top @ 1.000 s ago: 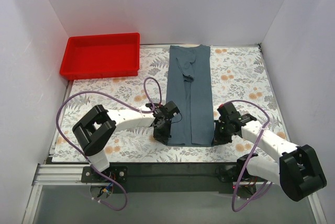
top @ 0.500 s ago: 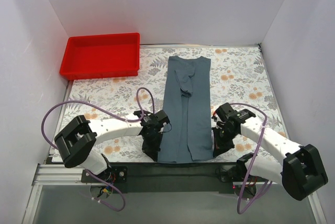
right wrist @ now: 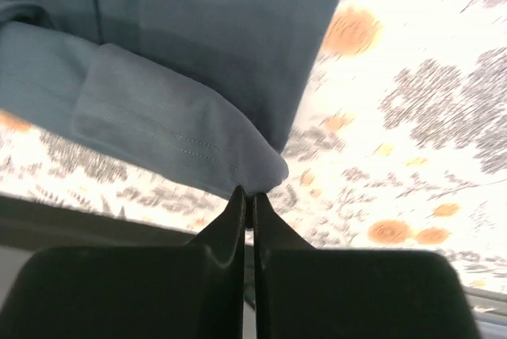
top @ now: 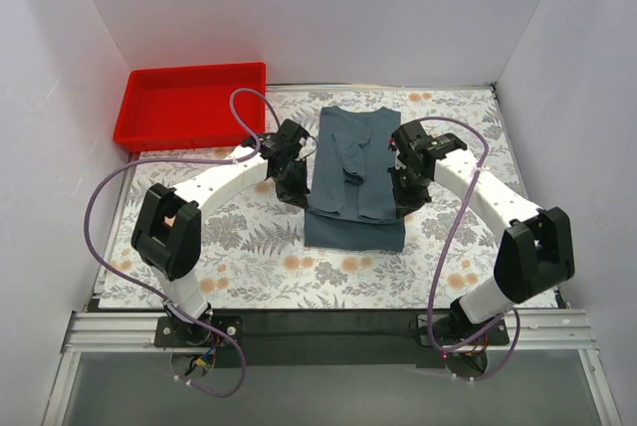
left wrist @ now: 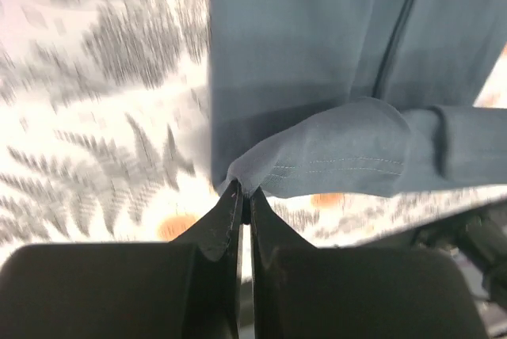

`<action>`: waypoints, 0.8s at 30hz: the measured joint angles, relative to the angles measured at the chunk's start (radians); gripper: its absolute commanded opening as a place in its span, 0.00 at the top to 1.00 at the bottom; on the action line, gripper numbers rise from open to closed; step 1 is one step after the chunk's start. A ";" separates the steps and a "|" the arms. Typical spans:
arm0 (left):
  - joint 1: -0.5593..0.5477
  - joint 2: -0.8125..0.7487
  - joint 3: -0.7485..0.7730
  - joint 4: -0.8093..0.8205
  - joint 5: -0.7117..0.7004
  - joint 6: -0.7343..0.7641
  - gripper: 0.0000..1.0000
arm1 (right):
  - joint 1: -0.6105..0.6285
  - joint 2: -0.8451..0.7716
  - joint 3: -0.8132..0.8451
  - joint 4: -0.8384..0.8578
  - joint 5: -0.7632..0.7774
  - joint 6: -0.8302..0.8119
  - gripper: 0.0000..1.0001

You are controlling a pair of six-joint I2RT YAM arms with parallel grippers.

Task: Fold and stack the t-shirts
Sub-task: Fold the tshirt

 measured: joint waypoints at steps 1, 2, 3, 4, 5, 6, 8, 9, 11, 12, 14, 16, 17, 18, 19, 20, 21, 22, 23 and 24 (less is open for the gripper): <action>0.013 0.029 0.029 0.016 -0.021 0.013 1.00 | -0.009 0.028 0.023 0.005 0.017 -0.010 0.99; 0.019 0.047 0.042 0.028 -0.033 0.022 1.00 | -0.017 0.053 0.041 0.011 0.034 -0.020 0.99; 0.023 0.068 0.057 0.040 -0.048 0.032 1.00 | -0.025 0.074 0.056 0.019 0.048 -0.028 0.99; 0.024 0.088 0.067 0.055 -0.063 0.041 1.00 | -0.032 0.092 0.067 0.031 0.061 -0.035 0.99; 0.024 0.104 0.071 0.069 -0.074 0.050 1.00 | -0.039 0.106 0.073 0.045 0.070 -0.042 0.99; 0.024 0.116 0.071 0.082 -0.085 0.058 1.00 | -0.045 0.117 0.076 0.058 0.078 -0.048 0.99; 0.022 0.129 0.068 0.108 -0.111 0.072 1.00 | -0.054 0.133 0.080 0.084 0.087 -0.056 0.99; 0.021 0.130 0.064 0.123 -0.121 0.079 1.00 | -0.056 0.138 0.082 0.097 0.090 -0.060 0.99; 0.021 0.130 0.052 0.167 -0.135 0.093 1.00 | -0.059 0.143 0.082 0.124 0.097 -0.067 0.99; 0.021 0.130 0.045 0.188 -0.141 0.099 1.00 | -0.060 0.143 0.082 0.136 0.100 -0.072 0.99; 0.021 0.130 0.028 0.228 -0.149 0.112 1.00 | -0.061 0.143 0.082 0.163 0.104 -0.080 0.99; 0.022 0.130 0.016 0.256 -0.152 0.123 1.00 | -0.061 0.143 0.082 0.190 0.106 -0.087 0.99; 0.022 0.130 0.012 0.269 -0.152 0.128 1.00 | -0.061 0.143 0.081 0.202 0.106 -0.090 0.99; 0.022 0.130 0.010 0.282 -0.152 0.132 1.00 | -0.062 0.143 0.079 0.217 0.107 -0.094 0.99; 0.022 0.130 0.008 0.293 -0.152 0.136 1.00 | -0.063 0.143 0.073 0.233 0.108 -0.098 0.99; 0.021 0.130 0.006 0.305 -0.152 0.140 1.00 | -0.064 0.143 0.065 0.248 0.108 -0.101 0.99; 0.022 0.131 0.006 0.315 -0.153 0.143 1.00 | -0.066 0.145 0.057 0.259 0.108 -0.103 0.99; 0.022 0.132 0.006 0.323 -0.153 0.146 1.00 | -0.068 0.147 0.048 0.270 0.108 -0.104 0.99; 0.022 0.134 0.006 0.335 -0.154 0.150 1.00 | -0.071 0.152 0.042 0.277 0.109 -0.105 0.99; 0.021 0.135 0.005 0.343 -0.154 0.153 1.00 | -0.074 0.157 0.034 0.289 0.109 -0.105 0.99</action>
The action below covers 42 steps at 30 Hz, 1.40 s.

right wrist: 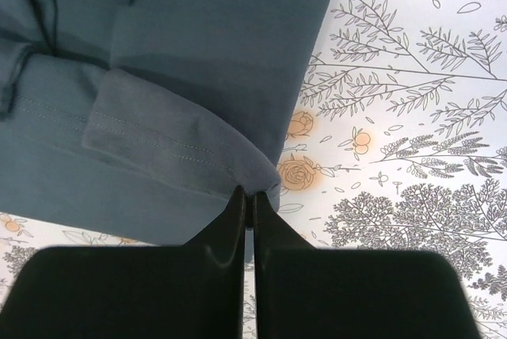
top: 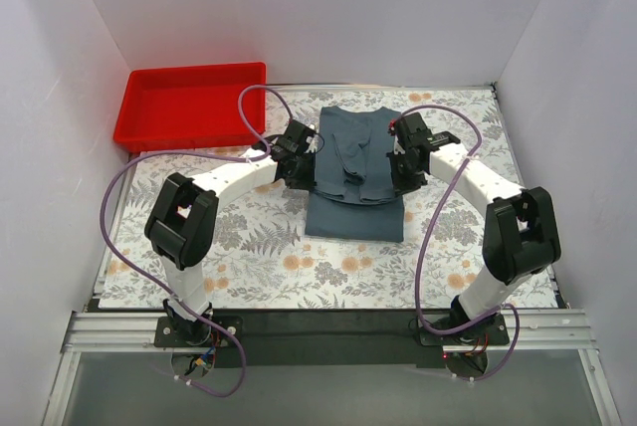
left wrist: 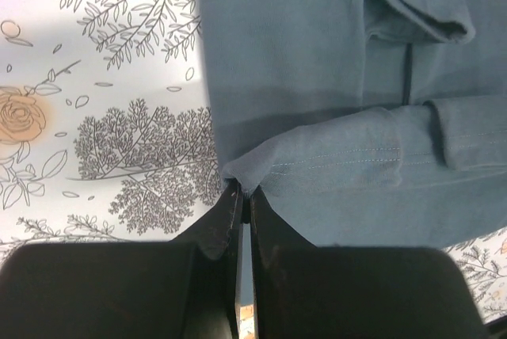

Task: Fold and stack the t-shirts
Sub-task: Fold the tshirt

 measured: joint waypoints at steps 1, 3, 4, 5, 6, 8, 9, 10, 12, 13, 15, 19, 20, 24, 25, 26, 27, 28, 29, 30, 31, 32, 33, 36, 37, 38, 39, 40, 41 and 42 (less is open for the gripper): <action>0.000 0.001 -0.003 0.009 -0.001 0.003 1.00 | -0.003 0.004 -0.008 0.011 0.000 0.000 0.99; 0.000 0.003 -0.008 0.024 -0.003 0.008 1.00 | -0.009 0.010 -0.026 0.030 0.000 0.000 0.99; 0.000 0.005 -0.011 0.032 -0.005 0.012 1.00 | -0.010 0.013 -0.038 0.045 0.000 0.000 0.99; 0.000 0.007 -0.015 0.040 -0.005 0.014 1.00 | -0.013 0.015 -0.050 0.056 0.000 0.000 0.99; 0.000 0.011 -0.019 0.048 -0.005 0.016 1.00 | -0.014 0.018 -0.060 0.063 0.000 0.000 0.99; 0.000 0.022 -0.027 0.064 -0.006 0.021 0.98 | -0.016 0.026 -0.078 0.079 0.000 0.001 0.99; 0.000 0.028 -0.034 0.073 -0.007 0.023 0.97 | -0.018 0.032 -0.084 0.088 0.000 0.001 0.99; 0.000 0.034 -0.040 0.077 -0.008 0.023 0.95 | -0.019 0.037 -0.088 0.094 0.000 0.001 0.99; 0.000 0.041 -0.054 0.085 -0.011 0.027 0.86 | -0.019 0.045 -0.097 0.112 0.000 0.001 0.99; 0.000 0.043 -0.056 0.085 -0.013 0.030 0.77 | -0.019 0.048 -0.099 0.115 0.000 0.001 0.95; 0.000 0.045 -0.056 0.092 -0.016 0.034 0.69 | -0.019 0.049 -0.099 0.120 0.000 0.002 0.90; 0.000 0.042 -0.056 0.103 -0.023 0.047 0.49 | -0.020 0.040 -0.099 0.138 0.000 0.003 0.68; 0.000 0.038 -0.057 0.103 -0.023 0.047 0.45 | -0.020 0.032 -0.099 0.138 0.000 0.001 0.66; 0.000 -0.035 -0.097 0.109 -0.023 0.037 0.36 | -0.020 -0.040 -0.098 0.143 -0.012 -0.018 0.62; -0.002 -0.066 -0.114 0.109 -0.023 0.033 0.37 | -0.020 -0.062 -0.098 0.148 -0.026 -0.023 0.62; -0.005 -0.100 -0.132 0.109 -0.023 0.026 0.43 | -0.020 -0.084 -0.098 0.154 -0.043 -0.028 0.62; -0.011 -0.136 -0.149 0.109 -0.023 0.016 0.50 | -0.020 -0.107 -0.098 0.164 -0.062 -0.032 0.62; -0.019 -0.172 -0.169 0.114 -0.021 0.006 0.60 | -0.019 -0.127 -0.098 0.174 -0.084 -0.037 0.63; -0.030 -0.208 -0.188 0.116 -0.019 -0.006 0.64 | -0.016 -0.143 -0.099 0.184 -0.106 -0.043 0.64; -0.043 -0.235 -0.204 0.117 -0.014 -0.011 0.67 | -0.013 -0.154 -0.099 0.194 -0.131 -0.047 0.65; -0.061 -0.260 -0.219 0.122 -0.004 -0.021 0.74 | -0.009 -0.160 -0.101 0.201 -0.151 -0.049 0.66; -0.082 -0.277 -0.232 0.126 0.008 -0.035 0.76 | -0.002 -0.163 -0.108 0.214 -0.174 -0.051 0.67; -0.100 -0.281 -0.240 0.128 0.016 -0.038 0.77 | 0.007 -0.163 -0.119 0.224 -0.196 -0.051 0.67; -0.166 -0.261 -0.257 0.140 0.039 -0.063 0.79 | 0.032 -0.154 -0.174 0.239 -0.246 -0.051 0.68; -0.185 -0.247 -0.266 0.148 0.046 -0.069 0.79 | 0.040 -0.146 -0.192 0.240 -0.259 -0.051 0.69; -0.203 -0.232 -0.274 0.157 0.051 -0.075 0.80 | 0.045 -0.136 -0.208 0.241 -0.267 -0.050 0.69; -0.215 -0.216 -0.282 0.167 0.060 -0.079 0.80 | 0.047 -0.125 -0.222 0.243 -0.273 -0.048 0.69; -0.223 -0.196 -0.290 0.171 0.065 -0.081 0.80 | 0.047 -0.112 -0.233 0.243 -0.274 -0.048 0.70; -0.226 -0.177 -0.298 0.178 0.068 -0.083 0.80 | 0.047 -0.095 -0.238 0.245 -0.272 -0.047 0.70; -0.227 -0.161 -0.306 0.180 0.070 -0.084 0.81 | 0.047 -0.077 -0.241 0.250 -0.272 -0.046 0.71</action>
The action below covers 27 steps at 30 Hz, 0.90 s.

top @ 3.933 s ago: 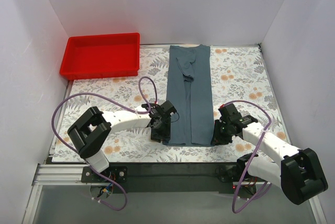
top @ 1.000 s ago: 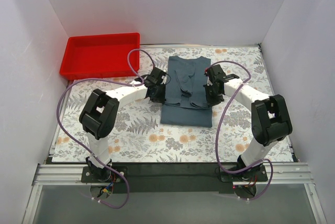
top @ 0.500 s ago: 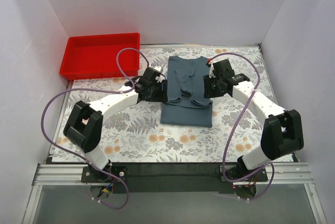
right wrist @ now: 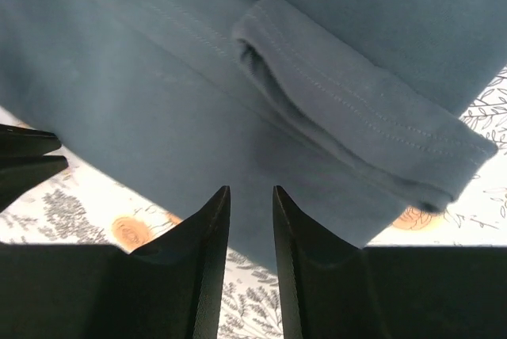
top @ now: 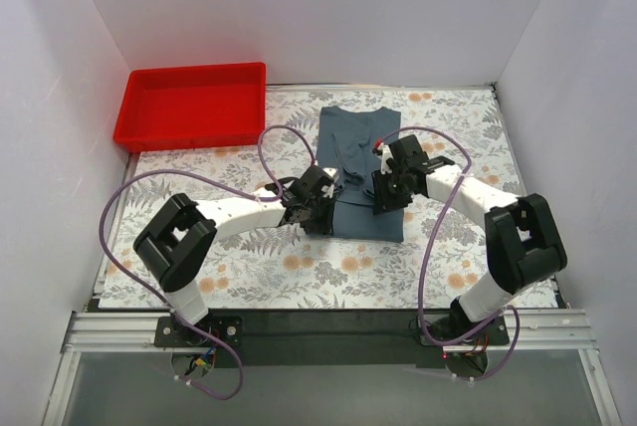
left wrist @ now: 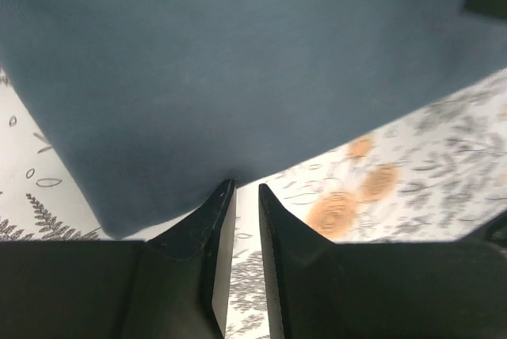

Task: Fold and stack the t-shirts
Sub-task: Fold the tshirt

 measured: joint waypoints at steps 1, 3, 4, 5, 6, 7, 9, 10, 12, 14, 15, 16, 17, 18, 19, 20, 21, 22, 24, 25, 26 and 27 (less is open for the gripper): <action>0.000 0.017 -0.012 0.002 0.001 -0.001 0.81 | 0.000 0.020 -0.001 0.005 0.003 0.001 0.71; 0.002 0.034 -0.034 0.003 0.001 -0.001 0.82 | 0.000 0.055 0.000 0.023 0.015 0.002 0.71; 0.002 0.037 -0.046 0.001 0.001 -0.001 0.82 | -0.002 0.074 0.003 0.027 0.022 0.001 0.71; 0.003 0.037 -0.055 0.002 0.002 -0.003 0.82 | -0.003 0.093 0.010 0.027 0.031 0.000 0.71; 0.004 0.037 -0.056 0.004 0.001 -0.002 0.82 | -0.006 0.113 0.023 0.027 0.040 -0.001 0.71; 0.005 0.037 -0.057 0.008 0.002 -0.002 0.82 | -0.009 0.136 0.042 0.025 0.047 -0.004 0.71; 0.005 0.037 -0.061 0.015 0.003 -0.003 0.82 | -0.020 0.181 0.092 0.030 0.068 -0.010 0.71; 0.005 0.037 -0.063 0.019 0.004 -0.003 0.82 | -0.030 0.205 0.121 0.032 0.076 -0.013 0.71; 0.006 0.031 -0.072 0.030 0.006 -0.008 0.82 | -0.055 0.248 0.179 0.045 0.096 -0.021 0.71; 0.006 0.022 -0.087 0.042 0.006 -0.013 0.82 | -0.090 0.289 0.242 0.060 0.109 -0.027 0.70; 0.006 0.015 -0.095 0.048 0.007 -0.016 0.82 | -0.104 0.301 0.265 0.068 0.114 -0.029 0.70; 0.006 0.008 -0.105 0.050 0.008 -0.019 0.81 | -0.115 0.309 0.288 0.068 0.118 -0.029 0.70; 0.006 -0.001 -0.113 0.047 0.007 -0.021 0.80 | -0.127 0.317 0.313 0.072 0.122 -0.029 0.69; 0.006 -0.008 -0.119 0.045 0.005 -0.022 0.80 | -0.137 0.321 0.335 0.076 0.124 -0.029 0.69; 0.006 -0.016 -0.122 0.037 -0.001 -0.023 0.80 | -0.143 0.321 0.352 0.081 0.122 -0.028 0.69; 0.006 -0.022 -0.124 0.028 -0.010 -0.023 0.78 | -0.145 0.319 0.362 0.088 0.118 -0.026 0.69; 0.006 -0.026 -0.124 0.023 -0.018 -0.020 0.78 | -0.145 0.313 0.367 0.098 0.113 -0.024 0.69; 0.010 -0.029 -0.122 0.018 -0.028 -0.017 0.77 | -0.144 0.305 0.367 0.103 0.107 -0.021 0.69; 0.022 -0.032 -0.108 0.008 -0.037 -0.010 0.76 | -0.143 0.270 0.339 0.115 0.093 -0.010 0.68; 0.034 -0.032 -0.094 0.003 -0.039 -0.004 0.76 | -0.143 0.243 0.311 0.120 0.084 -0.004 0.68; 0.048 -0.032 -0.075 0.000 -0.040 0.005 0.76 | -0.142 0.209 0.276 0.125 0.073 0.003 0.68; 0.061 -0.032 -0.055 0.000 -0.042 0.013 0.76 | -0.143 0.170 0.233 0.136 0.062 0.011 0.68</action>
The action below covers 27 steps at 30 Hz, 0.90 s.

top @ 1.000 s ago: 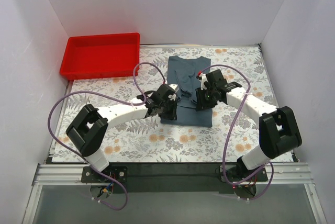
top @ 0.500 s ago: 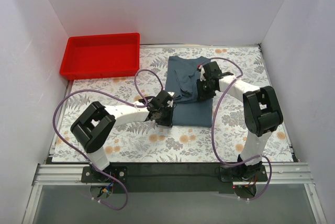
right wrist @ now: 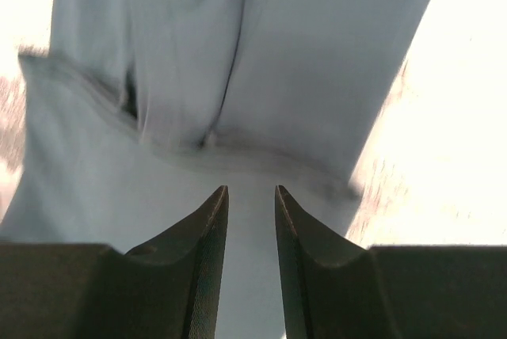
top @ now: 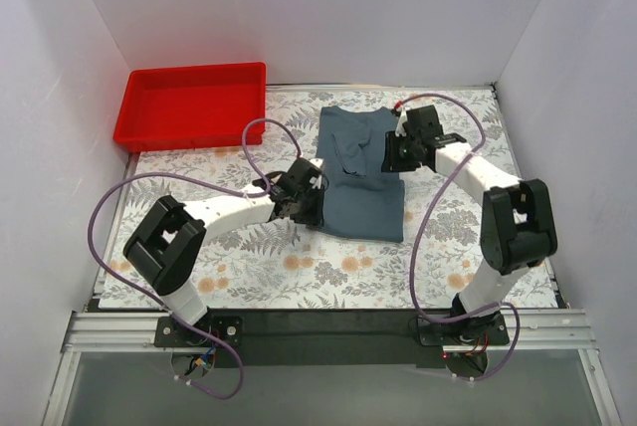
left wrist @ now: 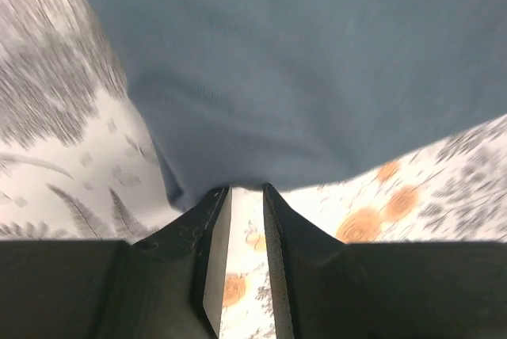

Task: Fold and stack the t-shirts
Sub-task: Fold the tshirt

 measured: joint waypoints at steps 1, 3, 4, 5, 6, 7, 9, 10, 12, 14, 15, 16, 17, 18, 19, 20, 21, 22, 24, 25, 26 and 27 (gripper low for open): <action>0.014 0.001 0.024 0.003 -0.001 0.008 0.76 | -0.002 -0.040 -0.043 0.003 -0.010 0.010 0.68; 0.042 0.016 0.090 0.006 0.003 0.024 0.76 | -0.011 -0.118 -0.127 0.014 -0.038 0.024 0.68; 0.056 0.035 0.128 0.015 0.006 0.031 0.76 | -0.019 -0.151 -0.163 0.018 -0.053 0.031 0.68; 0.066 0.057 0.163 0.027 0.009 0.038 0.76 | -0.029 -0.179 -0.194 0.019 -0.064 0.037 0.68; 0.077 0.086 0.203 0.038 0.011 0.044 0.76 | -0.041 -0.200 -0.220 0.024 -0.077 0.041 0.68; 0.088 0.117 0.237 0.053 0.014 0.050 0.76 | -0.053 -0.217 -0.244 0.037 -0.091 0.045 0.68; 0.105 0.170 0.283 0.067 0.018 0.060 0.75 | -0.088 -0.240 -0.290 0.056 -0.126 0.055 0.68; 0.111 0.192 0.298 0.067 0.021 0.063 0.74 | -0.107 -0.248 -0.312 0.065 -0.145 0.060 0.68; 0.118 0.214 0.304 0.067 0.028 0.066 0.72 | -0.147 -0.257 -0.349 0.084 -0.190 0.071 0.68; 0.118 0.217 0.294 0.066 0.036 0.066 0.73 | -0.180 -0.258 -0.381 0.111 -0.237 0.083 0.68; 0.118 0.216 0.284 0.070 0.039 0.066 0.73 | -0.194 -0.258 -0.397 0.127 -0.259 0.090 0.68; 0.117 0.215 0.269 0.081 0.040 0.065 0.73 | -0.203 -0.258 -0.411 0.144 -0.278 0.096 0.68; 0.117 0.214 0.253 0.085 0.040 0.064 0.74 | -0.212 -0.257 -0.429 0.169 -0.302 0.106 0.68; 0.116 0.214 0.232 0.089 0.041 0.061 0.74 | -0.220 -0.254 -0.444 0.187 -0.327 0.117 0.68; 0.116 0.214 0.208 0.092 0.044 0.056 0.74 | -0.225 -0.249 -0.456 0.203 -0.351 0.128 0.68; 0.115 0.211 0.179 0.095 0.046 0.051 0.74 | -0.228 -0.242 -0.466 0.221 -0.373 0.140 0.68; 0.115 0.206 0.149 0.096 0.048 0.044 0.74 | -0.231 -0.237 -0.475 0.236 -0.393 0.148 0.69; 0.116 0.188 0.124 0.116 0.056 0.035 0.74 | -0.231 -0.234 -0.485 0.254 -0.413 0.156 0.69; 0.116 0.132 0.061 0.126 0.055 0.018 0.73 | -0.231 -0.236 -0.510 0.288 -0.457 0.169 0.69; 0.116 0.098 0.026 0.124 0.056 0.008 0.72 | -0.230 -0.237 -0.525 0.302 -0.483 0.172 0.69; 0.116 0.060 -0.006 0.121 0.056 -0.002 0.70 | -0.230 -0.239 -0.541 0.312 -0.506 0.173 0.69; 0.116 0.023 -0.037 0.119 0.056 -0.011 0.68 | -0.225 -0.244 -0.560 0.326 -0.530 0.174 0.69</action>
